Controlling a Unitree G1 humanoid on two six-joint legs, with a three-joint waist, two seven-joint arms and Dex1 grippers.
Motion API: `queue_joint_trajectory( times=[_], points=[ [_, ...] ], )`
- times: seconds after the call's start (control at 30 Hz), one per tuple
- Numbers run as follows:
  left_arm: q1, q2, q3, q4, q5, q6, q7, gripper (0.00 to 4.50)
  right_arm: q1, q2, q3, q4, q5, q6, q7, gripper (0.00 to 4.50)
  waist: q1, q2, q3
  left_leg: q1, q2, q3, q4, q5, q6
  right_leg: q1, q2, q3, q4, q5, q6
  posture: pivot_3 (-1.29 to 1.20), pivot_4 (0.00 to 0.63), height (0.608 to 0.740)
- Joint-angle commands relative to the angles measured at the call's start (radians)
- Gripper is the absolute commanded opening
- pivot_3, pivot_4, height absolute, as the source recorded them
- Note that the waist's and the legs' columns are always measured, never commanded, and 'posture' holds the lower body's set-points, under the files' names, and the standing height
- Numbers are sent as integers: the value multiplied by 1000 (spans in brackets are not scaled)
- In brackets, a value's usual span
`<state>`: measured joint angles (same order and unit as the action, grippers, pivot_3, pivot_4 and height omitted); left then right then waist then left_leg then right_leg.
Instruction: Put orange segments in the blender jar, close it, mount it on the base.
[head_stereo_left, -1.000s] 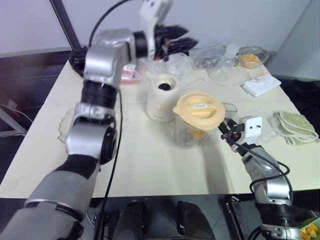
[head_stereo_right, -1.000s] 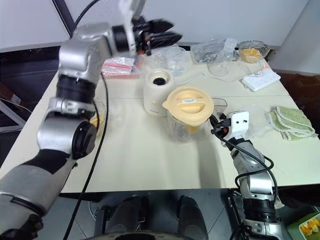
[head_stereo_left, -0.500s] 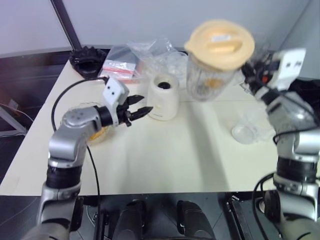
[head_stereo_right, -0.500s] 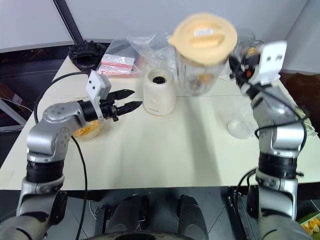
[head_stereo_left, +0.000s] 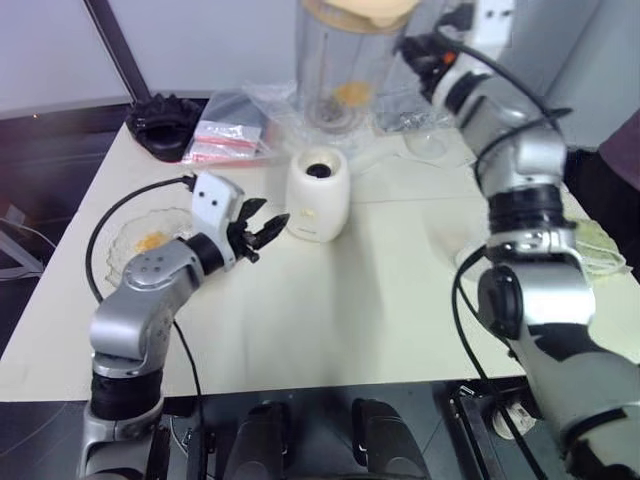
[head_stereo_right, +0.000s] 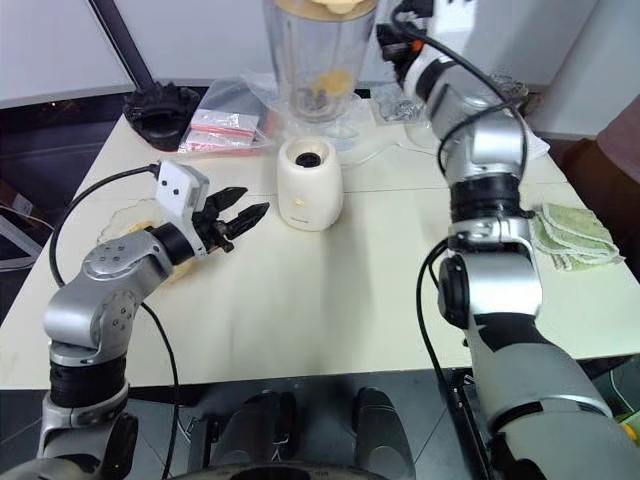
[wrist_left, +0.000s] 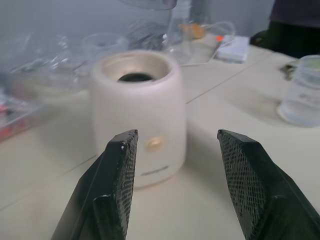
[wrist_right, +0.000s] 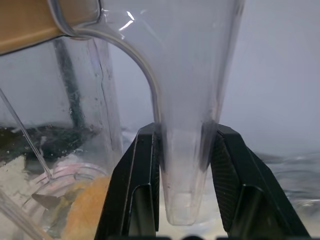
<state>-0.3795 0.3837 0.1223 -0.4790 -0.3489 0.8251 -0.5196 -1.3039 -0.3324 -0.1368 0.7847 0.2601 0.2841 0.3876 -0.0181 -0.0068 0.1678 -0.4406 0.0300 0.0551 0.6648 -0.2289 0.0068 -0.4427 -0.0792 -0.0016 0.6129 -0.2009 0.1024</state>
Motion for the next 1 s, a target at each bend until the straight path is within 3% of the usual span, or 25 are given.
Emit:
queue_joint_trajectory(
  times=[0.03,0.37,1.0],
  points=[
    [5,11,33,-51,-16,-13,34,2607,-95,11,4,135,-36,-132,32,860,1,0,0,0,0,0,0,0,0,0,0,0,0,0,0,0,150,740],
    [31,85,98,-52,-40,-18,70,2607,-137,22,4,311,-89,-204,67,860,-3,0,1,-1,0,0,0,0,0,0,-1,0,0,0,-1,0,150,740],
    [18,110,76,4,-51,-60,73,2607,-67,1,14,292,-139,-169,53,860,-2,0,1,0,0,0,0,1,-2,0,-1,0,0,0,-1,0,150,740]
  ],
)
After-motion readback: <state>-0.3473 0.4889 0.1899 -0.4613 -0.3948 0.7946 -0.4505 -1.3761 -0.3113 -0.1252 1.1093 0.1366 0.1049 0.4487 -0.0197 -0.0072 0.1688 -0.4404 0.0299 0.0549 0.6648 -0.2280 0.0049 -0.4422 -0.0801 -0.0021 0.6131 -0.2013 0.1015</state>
